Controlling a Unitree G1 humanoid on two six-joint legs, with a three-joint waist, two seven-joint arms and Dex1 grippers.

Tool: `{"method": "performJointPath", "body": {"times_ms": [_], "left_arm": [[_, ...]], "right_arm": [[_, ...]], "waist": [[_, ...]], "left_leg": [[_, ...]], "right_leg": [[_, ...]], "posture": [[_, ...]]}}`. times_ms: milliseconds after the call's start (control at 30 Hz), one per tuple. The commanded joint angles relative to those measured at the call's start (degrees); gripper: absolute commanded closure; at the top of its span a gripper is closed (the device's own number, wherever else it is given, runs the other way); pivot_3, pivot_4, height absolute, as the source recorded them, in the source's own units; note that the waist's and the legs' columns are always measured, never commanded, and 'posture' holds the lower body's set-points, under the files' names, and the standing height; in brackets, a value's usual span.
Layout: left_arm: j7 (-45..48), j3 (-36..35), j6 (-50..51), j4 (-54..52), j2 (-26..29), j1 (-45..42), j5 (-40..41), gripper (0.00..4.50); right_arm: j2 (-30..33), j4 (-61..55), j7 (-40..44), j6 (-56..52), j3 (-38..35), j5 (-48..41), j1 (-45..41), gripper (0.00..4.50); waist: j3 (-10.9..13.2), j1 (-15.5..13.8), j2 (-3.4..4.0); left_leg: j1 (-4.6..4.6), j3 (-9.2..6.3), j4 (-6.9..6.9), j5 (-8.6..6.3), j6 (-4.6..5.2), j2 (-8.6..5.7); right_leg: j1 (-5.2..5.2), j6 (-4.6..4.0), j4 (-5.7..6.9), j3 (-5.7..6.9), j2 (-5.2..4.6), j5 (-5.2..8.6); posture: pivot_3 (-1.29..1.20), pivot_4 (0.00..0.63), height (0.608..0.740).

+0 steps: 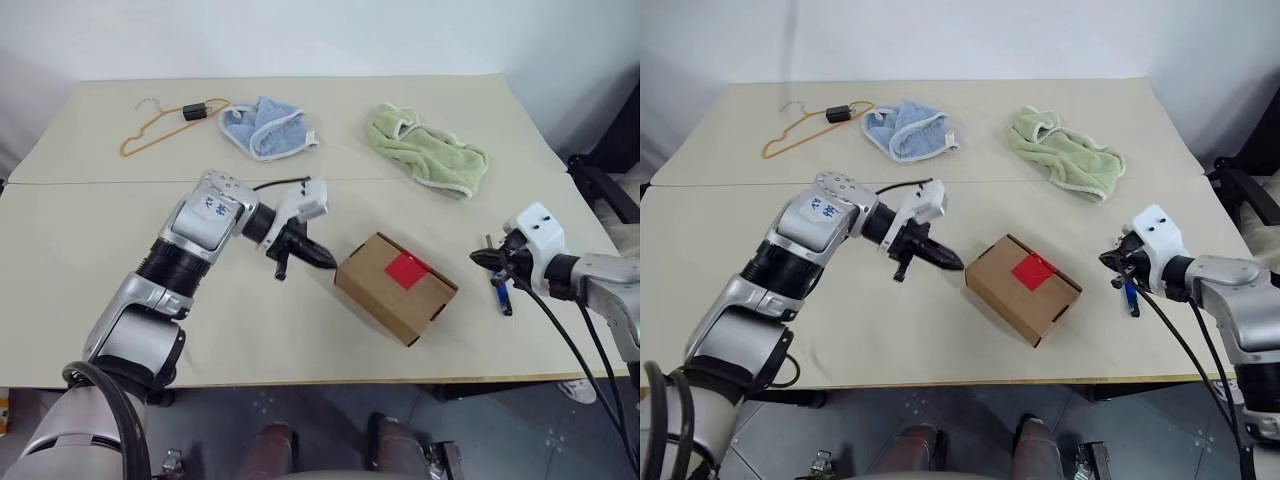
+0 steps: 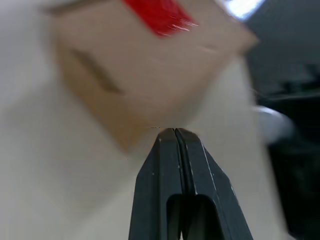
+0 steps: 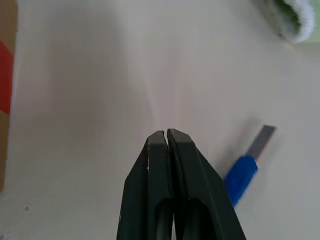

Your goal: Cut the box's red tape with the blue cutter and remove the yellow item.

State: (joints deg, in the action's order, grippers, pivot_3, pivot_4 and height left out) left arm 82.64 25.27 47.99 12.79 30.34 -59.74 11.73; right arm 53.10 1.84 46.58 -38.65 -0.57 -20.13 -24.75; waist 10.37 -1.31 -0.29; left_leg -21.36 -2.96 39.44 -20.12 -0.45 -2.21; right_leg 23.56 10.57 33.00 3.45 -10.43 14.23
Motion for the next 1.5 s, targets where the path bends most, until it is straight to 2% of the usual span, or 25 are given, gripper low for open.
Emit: {"method": "performJointPath", "body": {"times_ms": [33,167,233,467,567,767,1033,1133,1267,1333,1433,1500], "left_arm": [[2.04,4.98,3.39,-6.19,0.59,2.01,0.74,4.50],[-0.37,7.69,2.58,-6.24,-0.57,3.32,-0.96,4.50],[-5.93,7.27,-0.36,-1.92,-4.14,3.52,-3.13,4.50],[-17.46,0.81,-5.77,13.25,-14.54,-0.25,-4.50,4.50],[-18.96,-0.39,-8.27,17.09,-16.18,-1.36,-5.33,4.50],[-20.80,-2.36,-12.84,24.59,-17.47,-3.57,-7.25,4.50],[-19.32,-3.33,-14.38,26.57,-16.35,-4.46,-8.52,4.50],[-19.05,-3.35,-14.92,26.48,-15.67,-4.33,-9.12,4.50],[-20.12,-5.06,-17.28,29.14,-13.68,-5.76,-10.09,4.50],[-20.98,-7.00,-19.70,32.21,-12.63,-7.82,-9.92,4.50],[-19.79,-9.58,-22.13,34.01,-12.58,-10.36,-8.52,4.50],[-18.39,-10.96,-22.41,33.53,-13.75,-11.33,-7.34,4.50]], "right_arm": [[-0.79,0.76,2.84,1.20,1.98,1.50,-2.78,4.49],[-1.34,-1.16,4.29,-0.10,2.99,1.45,-3.32,4.49],[-1.04,-4.68,4.82,-2.48,3.21,0.47,-2.42,4.49],[0.07,-19.06,4.62,-12.07,0.33,-4.66,3.42,4.49],[-1.53,-22.71,2.00,-15.36,-1.12,-5.90,4.51,4.49],[-6.33,-26.17,-4.12,-18.69,-1.01,-5.62,4.47,4.49],[-9.28,-22.51,-8.00,-17.45,0.92,-2.75,3.22,4.49],[-8.45,-21.96,-8.36,-17.05,1.90,-1.26,2.95,4.49],[-3.72,-22.51,-9.57,-15.32,0.73,2.70,4.63,4.49],[-1.58,-22.60,-11.11,-15.79,-1.80,4.11,5.26,4.49],[-1.72,-24.43,-12.84,-18.45,-6.30,2.96,4.79,4.49],[-3.24,-26.14,-13.32,-21.80,-8.06,0.90,3.52,4.15]], "waist": [[0.00,-0.02,0.00],[0.00,-0.02,0.00],[0.00,-0.11,0.00],[0.01,-0.29,-0.02],[0.01,-0.06,-0.02],[0.01,-0.05,-0.02],[0.01,-0.12,-0.02],[0.01,-0.04,-0.02],[0.01,-0.19,-0.02],[0.01,-0.13,-0.02],[0.01,-0.10,-0.03],[0.01,-0.19,-0.03]], "left_leg": [[0.00,0.00,0.02,0.00,0.00,-0.01],[0.02,0.00,0.06,0.00,0.00,0.00],[0.01,0.00,0.07,0.00,-0.01,0.00],[-0.02,-0.02,0.14,0.00,0.00,-0.01],[-0.04,-0.01,0.17,0.00,0.00,-0.03],[0.03,0.02,0.18,0.00,-0.01,-0.01],[0.00,0.02,0.22,0.00,0.00,-0.04],[0.01,0.03,0.22,0.00,0.00,-0.03],[0.00,0.04,0.23,0.00,0.00,-0.05],[-0.01,0.04,0.25,0.00,0.00,-0.04],[-0.02,0.04,0.24,0.00,0.00,-0.04],[-0.02,0.04,0.24,0.00,0.00,-0.04]], "right_leg": [[-0.01,0.00,0.00,-0.01,0.00,0.00],[-0.04,0.01,0.02,-0.01,0.00,-0.01],[-0.04,0.01,0.02,-0.01,0.00,-0.01],[-0.04,0.03,0.02,0.01,0.00,-0.02],[-0.04,0.06,0.03,0.01,-0.01,-0.03],[-0.04,0.06,0.11,-0.02,0.00,-0.04],[-0.03,0.07,0.13,-0.03,-0.02,-0.04],[-0.02,0.07,0.15,-0.03,-0.01,-0.04],[-0.01,0.07,0.17,-0.04,-0.02,-0.04],[0.00,0.07,0.18,-0.04,-0.02,-0.04],[0.02,0.07,0.19,-0.04,-0.02,-0.04],[0.01,0.07,0.19,-0.03,-0.02,-0.04]], "posture": [[0.00,0.150,0.740],[0.00,0.150,0.740],[0.00,0.150,0.740],[0.00,0.150,0.740],[0.00,0.150,0.740],[0.00,0.150,0.740],[0.00,0.150,0.740],[0.00,0.150,0.740],[0.00,0.150,0.740],[0.00,0.150,0.740],[0.00,0.150,0.740],[0.00,0.150,0.740]]}}
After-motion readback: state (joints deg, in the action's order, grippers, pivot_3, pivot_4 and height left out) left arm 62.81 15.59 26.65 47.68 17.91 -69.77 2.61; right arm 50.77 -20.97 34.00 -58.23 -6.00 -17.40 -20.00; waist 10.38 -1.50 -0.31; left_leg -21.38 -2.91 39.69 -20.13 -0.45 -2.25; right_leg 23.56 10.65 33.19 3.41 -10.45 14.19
